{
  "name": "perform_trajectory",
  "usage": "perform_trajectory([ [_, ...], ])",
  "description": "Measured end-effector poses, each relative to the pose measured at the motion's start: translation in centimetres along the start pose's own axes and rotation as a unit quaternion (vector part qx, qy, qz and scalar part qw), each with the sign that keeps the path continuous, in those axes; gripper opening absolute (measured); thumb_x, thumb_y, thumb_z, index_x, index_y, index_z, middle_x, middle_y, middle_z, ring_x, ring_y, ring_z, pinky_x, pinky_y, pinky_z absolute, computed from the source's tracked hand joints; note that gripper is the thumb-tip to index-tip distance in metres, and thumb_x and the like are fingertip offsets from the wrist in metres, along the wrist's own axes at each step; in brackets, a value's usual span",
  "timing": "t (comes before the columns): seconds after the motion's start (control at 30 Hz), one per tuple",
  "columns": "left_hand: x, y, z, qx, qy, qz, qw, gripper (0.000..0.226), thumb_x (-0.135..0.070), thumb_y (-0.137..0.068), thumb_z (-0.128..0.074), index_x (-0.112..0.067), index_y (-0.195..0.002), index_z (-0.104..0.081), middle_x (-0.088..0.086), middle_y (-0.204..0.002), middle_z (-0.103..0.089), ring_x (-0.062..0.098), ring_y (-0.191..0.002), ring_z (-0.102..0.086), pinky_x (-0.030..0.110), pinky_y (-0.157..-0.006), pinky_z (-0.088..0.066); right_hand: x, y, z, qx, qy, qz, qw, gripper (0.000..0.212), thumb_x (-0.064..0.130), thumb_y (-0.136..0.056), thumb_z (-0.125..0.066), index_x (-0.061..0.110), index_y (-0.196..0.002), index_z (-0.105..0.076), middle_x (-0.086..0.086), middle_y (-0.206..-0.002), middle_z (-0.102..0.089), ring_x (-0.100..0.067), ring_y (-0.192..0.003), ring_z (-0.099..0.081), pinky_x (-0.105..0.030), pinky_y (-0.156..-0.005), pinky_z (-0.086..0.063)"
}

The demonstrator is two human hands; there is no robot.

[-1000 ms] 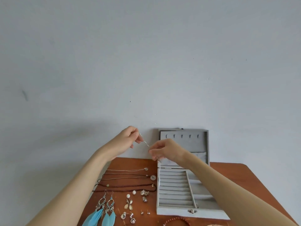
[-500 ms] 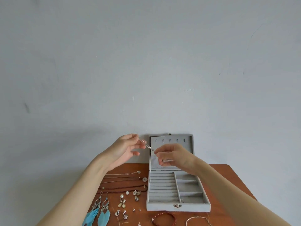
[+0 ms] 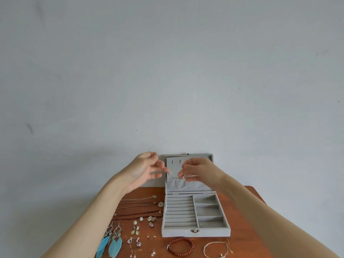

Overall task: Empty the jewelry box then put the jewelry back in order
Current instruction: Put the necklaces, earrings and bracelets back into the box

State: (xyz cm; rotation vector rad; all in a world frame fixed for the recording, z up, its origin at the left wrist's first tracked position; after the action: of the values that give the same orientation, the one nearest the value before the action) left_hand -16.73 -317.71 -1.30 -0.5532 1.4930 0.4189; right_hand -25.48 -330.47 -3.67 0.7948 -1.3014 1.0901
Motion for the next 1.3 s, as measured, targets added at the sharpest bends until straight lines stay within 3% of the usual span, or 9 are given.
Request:
perform_trajectory([
  [0.17, 0.1, 0.1, -0.5, -0.015, 0.02, 0.009, 1.0, 0.015, -0.01, -0.098, -0.039, -0.007, -0.084, -0.044, 0.012, -0.078, -0.059, 0.028, -0.074, -0.065, 0.042, -0.076, -0.055, 0.1, 0.6, 0.2, 0.019, -0.112, -0.021, 0.993, 0.016, 0.008, -0.095, -0.046, 0.01, -0.082, -0.054, -0.005, -0.072, -0.071, -0.02, -0.075, -0.07, -0.03, -0.075, -0.056],
  [0.43, 1.3, 0.2, -0.7, -0.025, -0.062, 0.029, 0.997, 0.015, -0.013, -0.097, -0.042, -0.008, -0.085, -0.049, 0.004, -0.064, -0.056, 0.019, -0.058, -0.056, 0.032, -0.062, -0.052, 1.1, 1.0, 1.9, -0.026, -0.036, -0.016, 0.999, 0.014, 0.007, -0.09, -0.055, 0.009, -0.078, -0.058, -0.002, -0.061, -0.057, -0.012, -0.052, -0.05, -0.022, -0.055, -0.045],
  [0.57, 2.5, 0.2, -0.6, -0.038, -0.291, 0.046, 0.955, 0.014, -0.02, -0.094, -0.049, -0.018, -0.106, -0.056, -0.001, -0.094, -0.062, 0.009, -0.079, -0.06, 0.022, -0.07, -0.051, 2.3, 1.2, 1.8, -0.033, 0.075, -0.011, 0.997, 0.014, 0.002, -0.085, -0.06, 0.009, -0.073, -0.062, -0.003, -0.063, -0.058, -0.01, -0.051, -0.049, -0.02, -0.054, -0.043],
  [0.7, 2.7, 0.3, -3.2, 0.04, -0.25, 0.015, 0.967, 0.041, -0.023, -0.089, -0.059, -0.025, -0.127, -0.045, -0.008, -0.122, -0.055, 0.002, -0.109, -0.053, 0.019, -0.086, -0.047, 3.8, 1.2, 0.3, -0.004, 0.195, 0.01, 0.981, 0.012, 0.005, -0.084, -0.061, 0.013, -0.076, -0.065, -0.005, -0.064, -0.059, -0.013, -0.055, -0.05, -0.022, -0.06, -0.045],
  [0.83, 3.0, 0.6, -6.1, 0.119, -0.195, -0.023, 0.973, 0.032, -0.026, -0.088, -0.061, -0.03, -0.117, -0.052, -0.009, -0.13, -0.054, 0.001, -0.123, -0.045, 0.026, -0.101, -0.04, 5.3, 1.4, -0.8, 0.015, 0.185, 0.044, 0.982, 0.015, 0.001, -0.084, -0.058, 0.012, -0.077, -0.066, -0.004, -0.061, -0.058, -0.013, -0.054, -0.05, -0.019, -0.056, -0.045],
  [0.93, 3.2, 0.7, -6.7, 0.141, -0.125, -0.023, 0.982, 0.024, -0.031, -0.087, -0.06, -0.02, -0.109, -0.059, -0.005, -0.107, -0.067, 0.007, -0.109, -0.059, 0.031, -0.096, -0.045, 5.8, 1.4, -0.8, 0.01, 0.153, 0.054, 0.987, 0.02, -0.003, -0.084, -0.057, 0.013, -0.076, -0.066, -0.004, -0.06, -0.058, -0.013, -0.054, -0.051, -0.018, -0.055, -0.045],
  [1.0, 3.4, 0.6, -6.4, 0.146, -0.046, -0.001, 0.988, 0.023, -0.028, -0.088, -0.057, -0.008, -0.099, -0.061, 0.0, -0.073, -0.064, 0.016, -0.076, -0.065, 0.031, -0.081, -0.052, 5.9, 1.3, -0.2, -0.002, 0.143, 0.056, 0.988, 0.019, -0.002, -0.084, -0.057, 0.012, -0.077, -0.067, -0.005, -0.06, -0.057, -0.015, -0.055, -0.05, -0.019, -0.055, -0.044],
  [1.1, 3.4, 0.1, -4.5, 0.08, -0.012, 0.007, 0.997, 0.02, -0.02, -0.094, -0.05, -0.004, -0.089, -0.062, -0.006, -0.052, -0.038, 0.009, -0.048, -0.037, 0.022, -0.052, -0.042, 5.3, 1.0, 1.6, -0.036, 0.139, 0.048, 0.988, 0.016, -0.001, -0.085, -0.057, 0.009, -0.078, -0.067, -0.008, -0.061, -0.056, -0.02, -0.06, -0.047, -0.025, -0.059, -0.042],
  [1.3, 2.0, -1.0, -1.3, -0.042, -0.264, -0.069, 0.961, 0.022, -0.028, -0.094, -0.049, -0.021, -0.084, -0.067, -0.013, -0.052, -0.043, 0.0, -0.044, -0.039, 0.013, -0.05, -0.034, 1.1, 0.0, 2.4, -0.028, 0.153, -0.013, 0.988, 0.022, -0.004, -0.086, -0.053, 0.012, -0.081, -0.066, -0.004, -0.068, -0.06, -0.008, -0.052, -0.053, -0.017, -0.054, -0.045],
])
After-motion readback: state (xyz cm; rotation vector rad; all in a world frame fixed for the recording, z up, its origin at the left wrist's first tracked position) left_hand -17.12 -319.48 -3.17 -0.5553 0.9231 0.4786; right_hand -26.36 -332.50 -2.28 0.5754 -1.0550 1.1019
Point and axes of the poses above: each hand's wrist, its own y-axis away from the middle knuckle, its own z-axis out of the back of the hand, x = y × z, the point moved 8 cm from there along -y, towards the middle knuckle
